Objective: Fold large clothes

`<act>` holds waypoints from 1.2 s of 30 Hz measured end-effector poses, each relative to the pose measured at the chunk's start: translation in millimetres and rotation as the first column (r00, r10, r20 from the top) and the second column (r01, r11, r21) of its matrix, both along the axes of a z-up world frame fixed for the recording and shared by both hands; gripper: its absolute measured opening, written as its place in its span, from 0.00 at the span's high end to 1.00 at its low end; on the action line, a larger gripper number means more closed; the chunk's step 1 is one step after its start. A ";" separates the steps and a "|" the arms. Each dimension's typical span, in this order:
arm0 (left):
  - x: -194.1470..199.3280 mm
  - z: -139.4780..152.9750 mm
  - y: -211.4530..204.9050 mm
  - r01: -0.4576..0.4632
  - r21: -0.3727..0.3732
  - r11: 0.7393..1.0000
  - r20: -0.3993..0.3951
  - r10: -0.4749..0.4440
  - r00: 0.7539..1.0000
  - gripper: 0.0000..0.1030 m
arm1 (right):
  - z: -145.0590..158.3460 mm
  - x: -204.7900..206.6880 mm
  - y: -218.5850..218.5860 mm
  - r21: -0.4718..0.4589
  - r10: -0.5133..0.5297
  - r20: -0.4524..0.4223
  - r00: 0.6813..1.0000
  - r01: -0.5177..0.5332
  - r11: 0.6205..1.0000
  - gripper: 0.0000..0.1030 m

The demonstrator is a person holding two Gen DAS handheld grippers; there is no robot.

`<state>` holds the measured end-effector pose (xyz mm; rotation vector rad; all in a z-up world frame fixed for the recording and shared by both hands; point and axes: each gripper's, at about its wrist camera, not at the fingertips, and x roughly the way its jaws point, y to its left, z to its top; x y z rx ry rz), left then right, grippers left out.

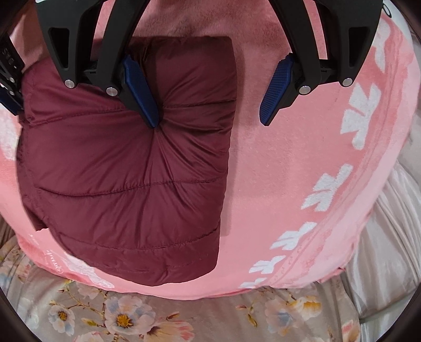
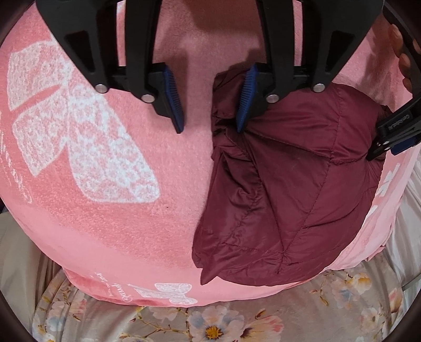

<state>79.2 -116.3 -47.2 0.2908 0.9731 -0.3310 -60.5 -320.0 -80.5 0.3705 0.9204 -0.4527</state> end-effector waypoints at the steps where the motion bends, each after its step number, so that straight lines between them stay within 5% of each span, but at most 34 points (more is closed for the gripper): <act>1: 3.0 4.1 7.5 0.016 -0.039 0.999 -0.039 -0.017 0.999 0.25 | 2.1 -2.4 -3.2 0.009 -0.001 0.000 1.000 0.001 1.000 0.47; 11: 69.9 17.1 45.7 -0.076 -0.300 0.951 -0.250 -0.001 0.968 0.25 | 35.4 16.4 -54.4 0.249 -0.017 0.166 0.986 -0.025 0.968 0.30; 15: 90.9 2.4 34.7 -0.059 -0.341 0.938 -0.310 -0.053 0.949 0.25 | 21.7 46.8 -59.8 0.309 -0.004 0.148 0.989 -0.043 0.950 0.26; 20: 106.3 -11.7 25.9 -0.077 -0.445 0.892 -0.374 -0.107 0.921 0.24 | -6.9 64.6 -67.5 0.452 -0.025 0.171 0.985 -0.056 0.890 0.23; 23: 107.7 -10.9 14.3 -0.053 -0.463 0.885 -0.369 -0.138 0.919 0.24 | -16.1 66.7 -69.6 0.502 -0.037 0.201 0.979 -0.071 0.862 0.21; 28: 105.0 -7.8 -7.9 -0.005 -0.416 0.909 -0.327 -0.145 0.934 0.16 | -15.3 77.4 -64.6 0.490 -0.020 0.239 0.971 -0.103 0.866 0.21; 32: 96.9 -2.4 -16.9 0.041 -0.369 0.928 -0.258 -0.145 0.955 0.17 | -21.4 79.9 -62.8 0.528 -0.009 0.283 0.959 -0.148 0.836 0.43; 36: 87.0 10.1 -17.3 0.115 -0.344 0.932 -0.161 -0.180 0.970 0.39 | -10.8 76.6 -56.7 0.488 0.017 0.317 0.948 -0.178 0.855 0.67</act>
